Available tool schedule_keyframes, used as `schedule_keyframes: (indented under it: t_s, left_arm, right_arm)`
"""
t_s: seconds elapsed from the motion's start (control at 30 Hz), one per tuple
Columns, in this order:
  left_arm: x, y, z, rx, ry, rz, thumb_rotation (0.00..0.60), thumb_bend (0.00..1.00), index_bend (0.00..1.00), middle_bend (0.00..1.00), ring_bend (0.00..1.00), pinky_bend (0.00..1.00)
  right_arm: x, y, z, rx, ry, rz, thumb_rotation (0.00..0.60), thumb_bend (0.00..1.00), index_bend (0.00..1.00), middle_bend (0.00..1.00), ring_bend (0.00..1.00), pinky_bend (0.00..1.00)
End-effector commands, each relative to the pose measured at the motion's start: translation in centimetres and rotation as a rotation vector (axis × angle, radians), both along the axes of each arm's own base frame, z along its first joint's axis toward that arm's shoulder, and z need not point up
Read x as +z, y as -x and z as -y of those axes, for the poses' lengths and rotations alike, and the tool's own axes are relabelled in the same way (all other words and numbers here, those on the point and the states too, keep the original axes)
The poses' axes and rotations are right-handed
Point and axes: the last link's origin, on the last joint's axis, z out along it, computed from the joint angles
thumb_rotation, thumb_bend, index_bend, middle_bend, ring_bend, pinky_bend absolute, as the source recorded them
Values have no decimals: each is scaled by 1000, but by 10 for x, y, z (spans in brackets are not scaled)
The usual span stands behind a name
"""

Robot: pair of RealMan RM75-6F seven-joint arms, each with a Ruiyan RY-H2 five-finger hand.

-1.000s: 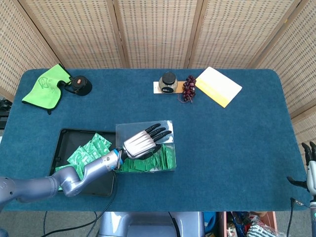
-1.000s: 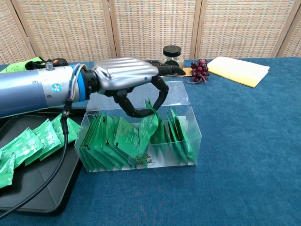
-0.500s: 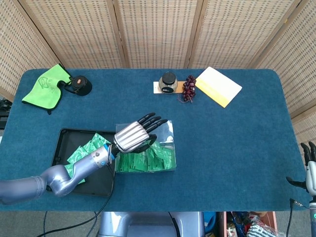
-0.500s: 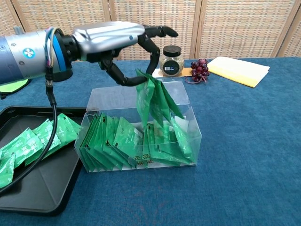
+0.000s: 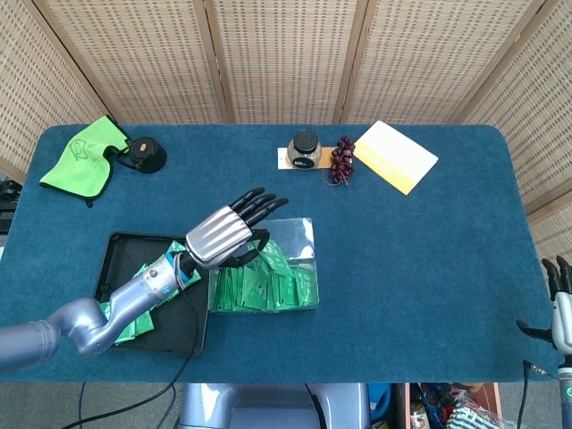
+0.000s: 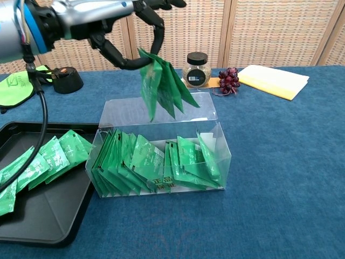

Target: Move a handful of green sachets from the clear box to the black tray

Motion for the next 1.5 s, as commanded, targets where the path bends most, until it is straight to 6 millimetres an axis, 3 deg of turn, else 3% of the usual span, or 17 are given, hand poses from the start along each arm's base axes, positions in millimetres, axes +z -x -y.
schedule_keyframes:
  t_s: [0.03,0.37,0.53,0.73,1.1,1.5]
  left_arm:
    - [9,9,0,14,-22,-2,600,524,729,0,0,0]
    - [45,74,0,140,-134,-112,600,525,729,0,0,0]
    - [67,120,13,219,-181,-178,600,525,729,0,0,0]
    - [81,159,29,315,-169,-219,600,526,729,0,0,0]
    - [92,201,54,419,-142,-264,600,531,729,0,0,0]
    - [90,214,69,474,-68,-294,600,540,729,0,0,0]
  right_arm:
    - [0,0,0,1,-1,0,600,0,0,0,0,0]
    - [-2,-4,-1,15,-8,-3,600,0,0,0,0,0]
    - [-3,-6,-2,21,-9,-3,600,0,0,0,0,0]
    - [-4,-7,-2,26,-13,-5,600,0,0,0,0,0]
    - [-6,-9,-2,31,-20,-9,600,0,0,0,0,0]
    - [-7,-9,-1,29,-25,-10,600,0,0,0,0,0]
